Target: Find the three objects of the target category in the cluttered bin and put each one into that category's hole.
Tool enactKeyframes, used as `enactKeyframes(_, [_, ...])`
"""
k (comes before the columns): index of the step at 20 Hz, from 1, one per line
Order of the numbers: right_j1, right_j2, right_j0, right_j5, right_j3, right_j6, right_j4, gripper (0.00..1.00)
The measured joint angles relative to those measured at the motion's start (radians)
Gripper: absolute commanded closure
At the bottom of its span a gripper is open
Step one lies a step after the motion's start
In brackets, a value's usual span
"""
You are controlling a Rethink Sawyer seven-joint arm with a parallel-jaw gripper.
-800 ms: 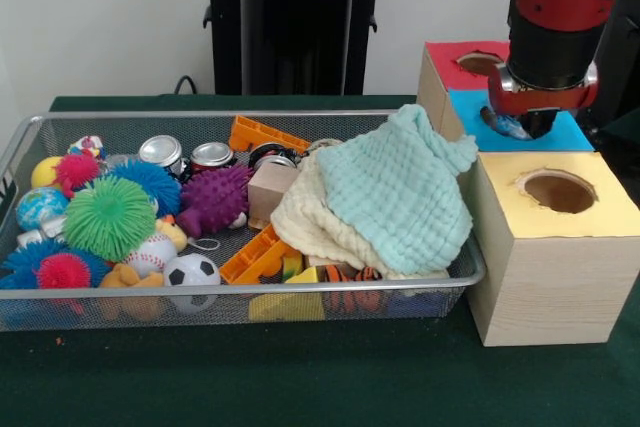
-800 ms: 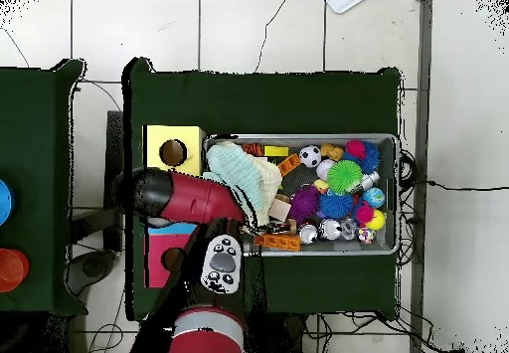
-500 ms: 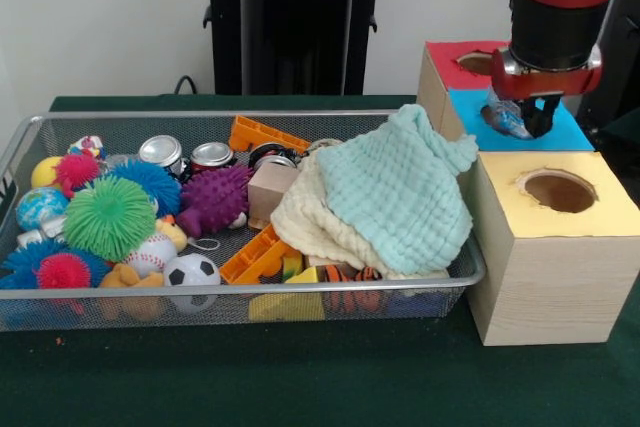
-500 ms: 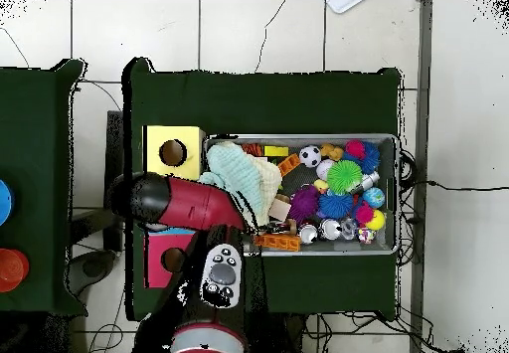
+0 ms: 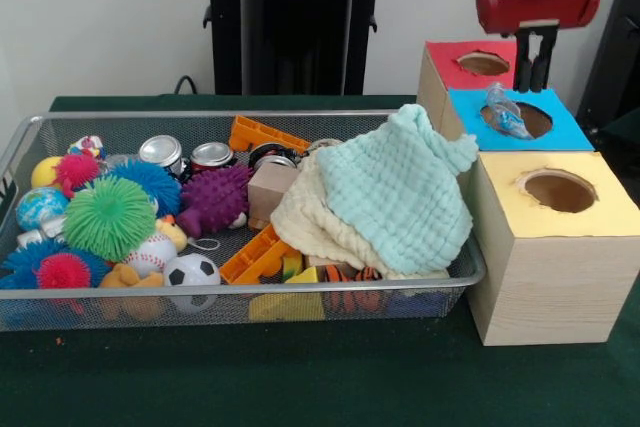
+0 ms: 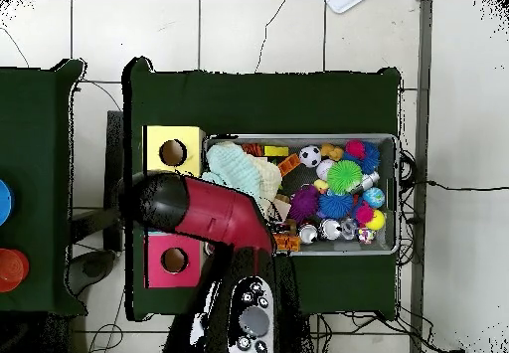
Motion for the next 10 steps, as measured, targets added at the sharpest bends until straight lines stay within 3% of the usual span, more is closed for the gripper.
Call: enactKeyframes(10, [-0.123,0.001,-0.150,0.018,0.024,0.000,-0.040,1.00])
